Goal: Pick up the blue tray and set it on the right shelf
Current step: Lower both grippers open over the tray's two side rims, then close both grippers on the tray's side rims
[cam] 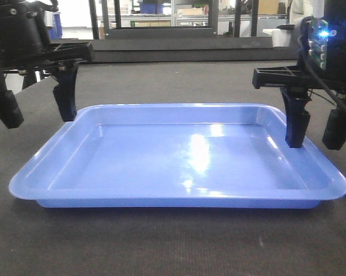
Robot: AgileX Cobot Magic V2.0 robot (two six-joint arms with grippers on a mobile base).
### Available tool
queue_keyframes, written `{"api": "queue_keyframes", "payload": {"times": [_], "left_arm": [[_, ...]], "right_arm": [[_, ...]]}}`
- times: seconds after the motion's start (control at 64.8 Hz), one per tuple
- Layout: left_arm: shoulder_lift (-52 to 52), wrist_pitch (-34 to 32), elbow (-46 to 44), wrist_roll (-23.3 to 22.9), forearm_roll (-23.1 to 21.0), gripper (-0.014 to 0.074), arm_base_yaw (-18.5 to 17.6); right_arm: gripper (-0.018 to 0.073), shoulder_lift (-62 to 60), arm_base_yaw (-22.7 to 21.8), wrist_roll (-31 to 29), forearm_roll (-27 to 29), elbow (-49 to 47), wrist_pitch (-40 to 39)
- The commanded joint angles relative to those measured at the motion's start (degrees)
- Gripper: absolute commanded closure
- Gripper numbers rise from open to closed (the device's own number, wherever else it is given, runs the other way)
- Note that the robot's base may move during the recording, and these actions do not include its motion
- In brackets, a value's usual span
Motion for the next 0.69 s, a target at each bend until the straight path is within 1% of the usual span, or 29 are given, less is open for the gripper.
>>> {"api": "queue_keyframes", "payload": {"times": [0.0,0.062,0.324,0.417,0.679], "left_arm": [[-2.4,-1.18,-1.87,0.41,-0.65,0.0217,0.41],[-1.9,-1.32,-1.87,0.41,-0.65,0.0217,0.31],[1.22,-1.08,-1.52,0.41,-0.52,0.0216,-2.1],[1.86,-1.92,-1.52,0.41,-0.52,0.0217,-2.69],[3.2,-2.35,-1.52,0.41,0.03,0.0217,-2.98]], "right_arm": [[0.016,-1.8,-0.1,-0.69,-0.11,-1.92,-0.5],[0.0158,-1.15,-0.1,-0.69,-0.11,-1.94,-0.5],[0.0158,1.13,-0.1,-0.69,-0.11,-1.99,-0.16],[0.0158,1.2,-0.1,-0.69,-0.11,-2.34,-0.15],[0.0158,1.63,-0.1,-0.69,-0.11,-5.95,1.89]]}}
